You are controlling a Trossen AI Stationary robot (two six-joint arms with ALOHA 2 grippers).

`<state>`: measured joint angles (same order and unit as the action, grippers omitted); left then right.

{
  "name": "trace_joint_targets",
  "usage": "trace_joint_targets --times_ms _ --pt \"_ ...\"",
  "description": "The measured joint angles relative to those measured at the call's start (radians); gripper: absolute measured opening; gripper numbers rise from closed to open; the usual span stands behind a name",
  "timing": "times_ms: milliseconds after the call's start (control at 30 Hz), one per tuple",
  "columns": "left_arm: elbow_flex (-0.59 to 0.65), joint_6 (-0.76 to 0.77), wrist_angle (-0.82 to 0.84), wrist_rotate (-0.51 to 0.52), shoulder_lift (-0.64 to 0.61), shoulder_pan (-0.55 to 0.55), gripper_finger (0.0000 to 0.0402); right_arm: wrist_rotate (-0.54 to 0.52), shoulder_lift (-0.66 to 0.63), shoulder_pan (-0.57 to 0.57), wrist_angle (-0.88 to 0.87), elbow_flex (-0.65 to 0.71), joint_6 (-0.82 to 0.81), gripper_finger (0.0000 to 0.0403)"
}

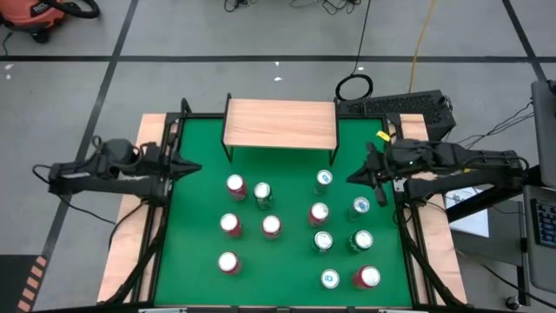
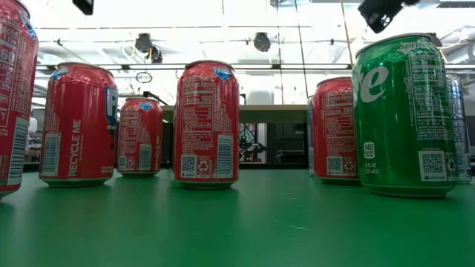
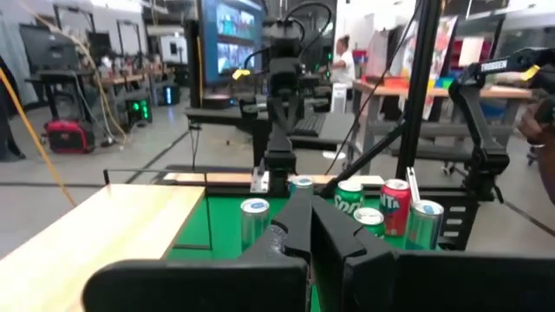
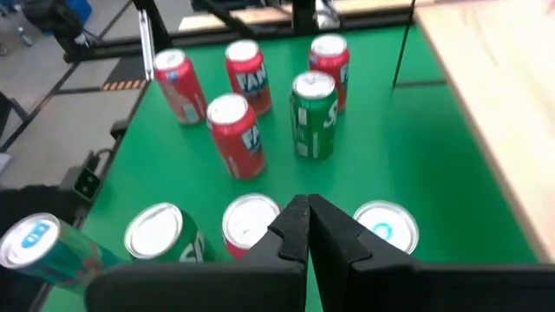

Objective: Place canned beverage on shelf
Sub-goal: Put the blue soda can on the shelf

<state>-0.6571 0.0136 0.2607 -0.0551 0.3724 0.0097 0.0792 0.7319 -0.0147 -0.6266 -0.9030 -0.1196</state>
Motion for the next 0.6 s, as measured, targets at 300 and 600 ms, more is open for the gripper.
trace_joint_targets --times_ms 300,600 --pt "-0.233 0.004 0.029 0.0 0.278 -0.002 0.0 0.0 0.0 -0.003 0.097 0.129 -0.06 0.0" --pt "-0.233 -0.02 0.032 0.011 0.443 -0.043 0.0 0.0 0.007 -0.003 0.143 0.195 -0.092 0.0"
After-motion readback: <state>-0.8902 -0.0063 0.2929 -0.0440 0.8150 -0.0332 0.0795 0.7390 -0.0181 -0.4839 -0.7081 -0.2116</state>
